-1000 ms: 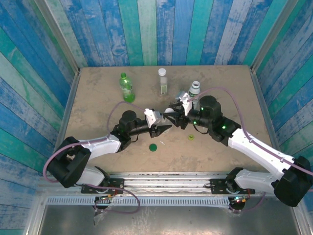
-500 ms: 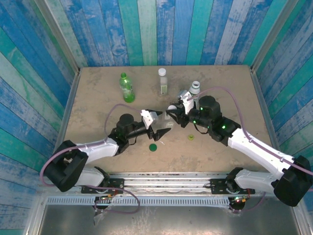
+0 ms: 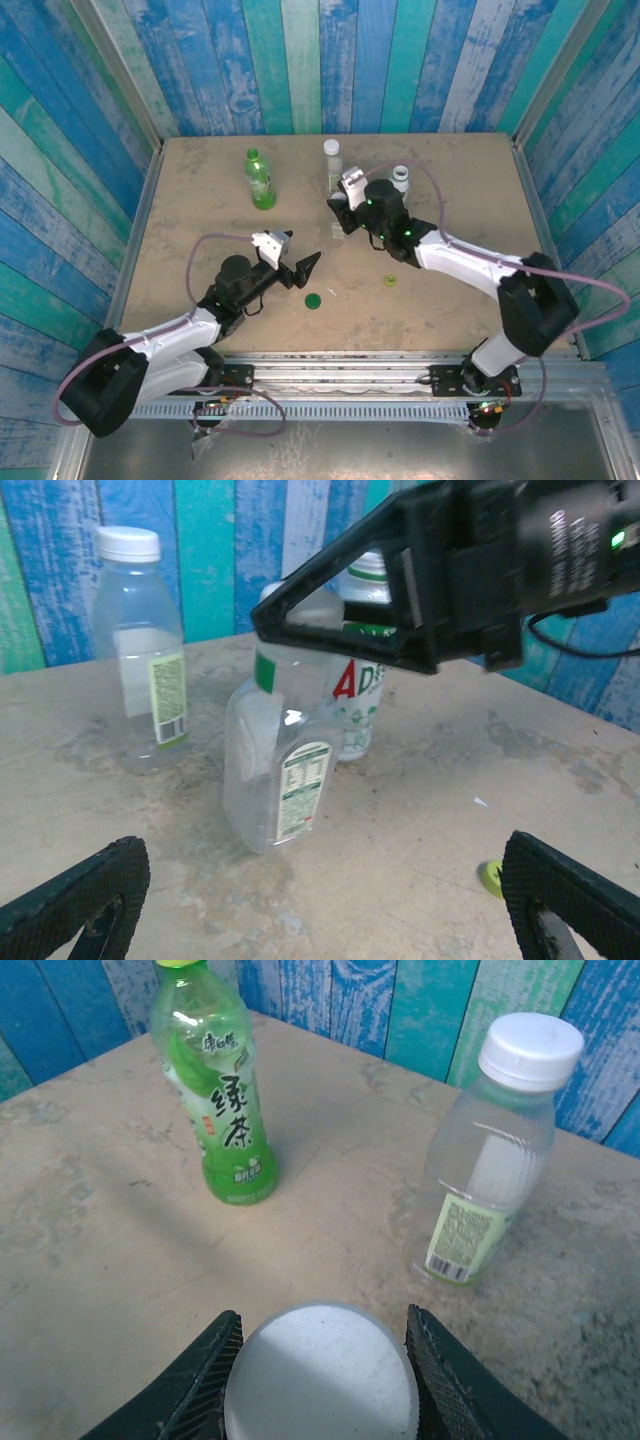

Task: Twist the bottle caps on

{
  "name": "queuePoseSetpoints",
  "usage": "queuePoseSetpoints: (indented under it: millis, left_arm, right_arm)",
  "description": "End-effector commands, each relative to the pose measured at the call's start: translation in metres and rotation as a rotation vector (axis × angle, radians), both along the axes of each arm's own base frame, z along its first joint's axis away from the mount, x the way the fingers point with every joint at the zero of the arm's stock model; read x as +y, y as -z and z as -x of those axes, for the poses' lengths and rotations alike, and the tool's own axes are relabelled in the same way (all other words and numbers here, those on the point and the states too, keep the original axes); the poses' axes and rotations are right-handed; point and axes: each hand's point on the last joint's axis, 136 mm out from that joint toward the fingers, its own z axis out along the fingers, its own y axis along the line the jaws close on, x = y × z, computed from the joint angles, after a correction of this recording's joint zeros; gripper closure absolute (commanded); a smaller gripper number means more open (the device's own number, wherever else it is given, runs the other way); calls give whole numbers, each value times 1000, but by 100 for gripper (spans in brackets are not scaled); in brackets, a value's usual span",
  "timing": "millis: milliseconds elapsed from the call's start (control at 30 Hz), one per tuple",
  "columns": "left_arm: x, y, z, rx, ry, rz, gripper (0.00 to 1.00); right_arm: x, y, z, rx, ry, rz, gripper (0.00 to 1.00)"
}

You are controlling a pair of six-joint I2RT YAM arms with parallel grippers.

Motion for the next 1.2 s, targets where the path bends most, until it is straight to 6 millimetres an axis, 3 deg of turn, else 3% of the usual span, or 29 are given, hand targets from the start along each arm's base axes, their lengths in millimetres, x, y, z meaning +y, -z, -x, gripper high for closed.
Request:
queuePoseSetpoints:
  millis: [0, 167, 300, 433, 633, 767, 867, 1000, 1167]
  left_arm:
    - [11, 1, -4, 25, -58, 9, 6]
    - [4, 1, -1, 24, -17, 0, 6]
    - [-3, -1, 2, 15, 28, -14, 6]
    - [-7, -1, 2, 20, 50, -17, 6]
    - [-6, -3, -2, 24, 33, -2, 6]
    - [5, -8, -12, 20, -38, 18, 6]
    - [11, -15, -20, -6, -57, 9, 6]
    - [33, -22, -41, -22, -147, 19, 6]
    - [72, -29, -72, -15, -349, 39, 6]
  right_arm:
    - [11, -20, -23, -89, 23, -38, 71]
    - [19, -1, -38, -53, 28, -38, 68]
    - [17, 14, -42, -30, 39, -14, 57]
    - [18, 22, -43, -11, 33, 9, 52]
    - [17, -1, -38, -37, 11, 1, 36]
    - [12, -24, -28, -68, -5, -17, 26]
    - [8, -37, -18, -67, -20, -30, 12]
    - [-16, -48, -13, -24, 53, -57, 0]
    - [-54, -64, 2, -56, 112, -97, 0]
